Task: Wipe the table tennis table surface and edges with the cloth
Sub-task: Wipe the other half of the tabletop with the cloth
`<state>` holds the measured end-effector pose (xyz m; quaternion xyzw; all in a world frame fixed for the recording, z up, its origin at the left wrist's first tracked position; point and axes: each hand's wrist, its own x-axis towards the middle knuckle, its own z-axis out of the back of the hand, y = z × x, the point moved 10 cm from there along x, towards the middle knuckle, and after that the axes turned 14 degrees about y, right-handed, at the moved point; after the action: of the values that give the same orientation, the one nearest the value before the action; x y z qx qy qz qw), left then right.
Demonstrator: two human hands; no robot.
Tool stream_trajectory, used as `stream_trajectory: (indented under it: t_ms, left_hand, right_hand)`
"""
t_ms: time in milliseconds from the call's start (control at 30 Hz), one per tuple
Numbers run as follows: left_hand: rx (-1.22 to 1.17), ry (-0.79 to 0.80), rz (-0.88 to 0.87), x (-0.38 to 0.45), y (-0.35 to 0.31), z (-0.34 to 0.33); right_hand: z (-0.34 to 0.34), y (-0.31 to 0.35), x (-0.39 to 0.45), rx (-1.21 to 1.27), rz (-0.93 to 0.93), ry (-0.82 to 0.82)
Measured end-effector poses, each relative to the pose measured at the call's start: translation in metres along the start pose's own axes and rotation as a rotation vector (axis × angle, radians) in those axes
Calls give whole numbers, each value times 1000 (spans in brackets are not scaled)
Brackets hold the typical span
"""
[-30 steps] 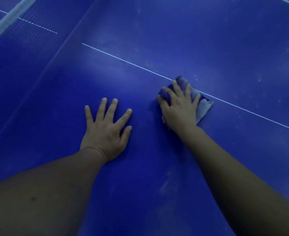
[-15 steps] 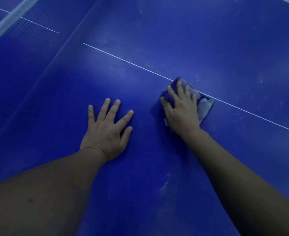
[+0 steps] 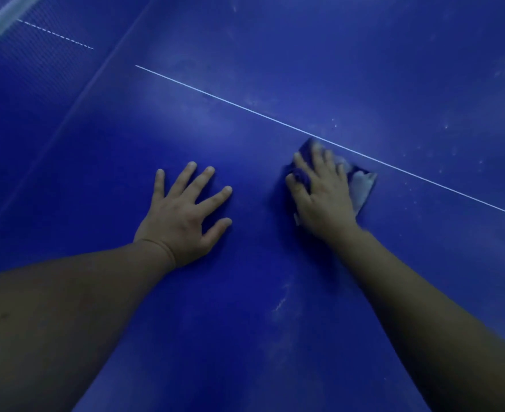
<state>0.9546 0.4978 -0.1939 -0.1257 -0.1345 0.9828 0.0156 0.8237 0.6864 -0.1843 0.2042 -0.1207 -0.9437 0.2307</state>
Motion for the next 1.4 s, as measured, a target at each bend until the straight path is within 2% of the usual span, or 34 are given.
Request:
stream_trajectory:
  t_ms: [100, 200, 300, 400, 500, 600, 733, 867, 933, 1033, 1100, 1200, 1300, 1400]
  left_hand:
    - [-28, 18, 13, -1, 3, 0]
    - [-47, 47, 26, -2, 5, -2]
    - [-50, 67, 44, -2, 7, -2]
    - [-34, 91, 40, -1, 7, -4]
    - [48, 141, 43, 2, 9, -13]
    - [125, 225, 56, 1, 10, -23]
    - [103, 217, 121, -31, -7, -34]
    - [19, 183, 117, -88, -38, -47]
    - [6, 186, 91, -114, -49, -52]
    - [11, 141, 65, -152, -59, -58]
    - [28, 112, 57, -179, -65, -67]
    - [9, 87, 75, -220, -74, -83]
    - [7, 104, 108, -254, -81, -100]
    - [27, 113, 121, -270, -85, -107]
  right_hand:
    - [-40, 31, -77, -6, 246, 131]
    - [-55, 11, -123, -23, 359, 277]
    - [-33, -14, -102, 31, 223, 199]
    - [-30, -1, -85, 113, 84, 99]
    - [-50, 33, -113, 91, 147, 94]
    - [-81, 62, -171, 59, 287, 182]
    - [-93, 48, -198, 41, 379, 308]
    - [-67, 33, -152, 119, 156, 140]
    - [-72, 44, -143, 112, 78, 122]
    - [-94, 80, -179, 48, 230, 141]
    - [-116, 92, -228, -12, 373, 228]
    - [-127, 66, -268, -73, 472, 348]
    - [-108, 36, -245, -41, 378, 330]
    - [-96, 46, -209, 8, 215, 233]
